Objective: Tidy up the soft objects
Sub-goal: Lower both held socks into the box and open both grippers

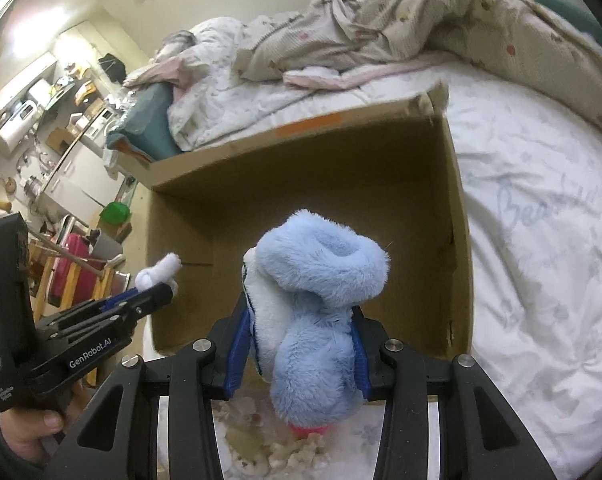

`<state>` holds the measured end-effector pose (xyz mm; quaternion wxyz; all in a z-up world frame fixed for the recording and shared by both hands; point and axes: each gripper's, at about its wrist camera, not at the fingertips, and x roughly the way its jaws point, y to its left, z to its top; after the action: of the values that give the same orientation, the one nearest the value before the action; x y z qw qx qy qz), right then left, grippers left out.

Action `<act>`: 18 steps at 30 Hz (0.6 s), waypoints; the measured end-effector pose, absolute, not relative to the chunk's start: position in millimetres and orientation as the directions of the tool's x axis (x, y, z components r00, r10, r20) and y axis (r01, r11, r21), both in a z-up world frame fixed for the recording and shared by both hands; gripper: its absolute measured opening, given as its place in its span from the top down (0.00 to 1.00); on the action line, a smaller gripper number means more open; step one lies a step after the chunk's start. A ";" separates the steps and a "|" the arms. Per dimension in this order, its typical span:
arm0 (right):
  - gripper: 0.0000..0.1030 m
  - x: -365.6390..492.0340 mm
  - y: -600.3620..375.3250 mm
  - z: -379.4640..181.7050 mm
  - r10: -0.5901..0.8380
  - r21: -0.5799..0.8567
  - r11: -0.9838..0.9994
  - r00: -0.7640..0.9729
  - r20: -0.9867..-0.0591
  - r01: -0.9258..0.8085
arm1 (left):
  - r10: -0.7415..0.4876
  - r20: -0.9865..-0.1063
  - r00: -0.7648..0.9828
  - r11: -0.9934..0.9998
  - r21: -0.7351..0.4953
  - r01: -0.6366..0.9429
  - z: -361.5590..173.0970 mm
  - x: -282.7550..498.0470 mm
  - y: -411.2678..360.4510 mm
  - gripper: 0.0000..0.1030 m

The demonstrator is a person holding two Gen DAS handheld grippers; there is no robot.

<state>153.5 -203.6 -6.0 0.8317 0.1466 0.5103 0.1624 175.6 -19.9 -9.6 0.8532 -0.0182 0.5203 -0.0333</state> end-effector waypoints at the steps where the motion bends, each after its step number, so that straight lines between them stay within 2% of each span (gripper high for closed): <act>1: 0.57 155.2 -203.2 -10.7 0.415 0.407 0.906 0.420 -0.807 -0.115 | -0.071 -0.885 0.460 0.997 -0.055 0.049 -14.4 177.2 -22.5 0.82; 10: 0.57 158.4 -194.9 -45.4 0.373 0.356 0.927 0.355 -0.857 -0.116 | -0.069 -0.894 0.443 0.996 -0.036 0.082 -42.6 183.0 -30.2 0.82; 18: 0.57 168.3 -198.7 -58.8 0.371 0.369 0.927 0.334 -0.866 -0.074 | -0.095 -0.904 0.417 0.994 -0.062 0.091 -50.2 184.1 -32.5 0.82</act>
<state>168.3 -198.7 -58.8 0.8059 0.1327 0.5602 0.1383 184.1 -32.5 -50.2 0.8418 -0.0017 0.5370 -0.0553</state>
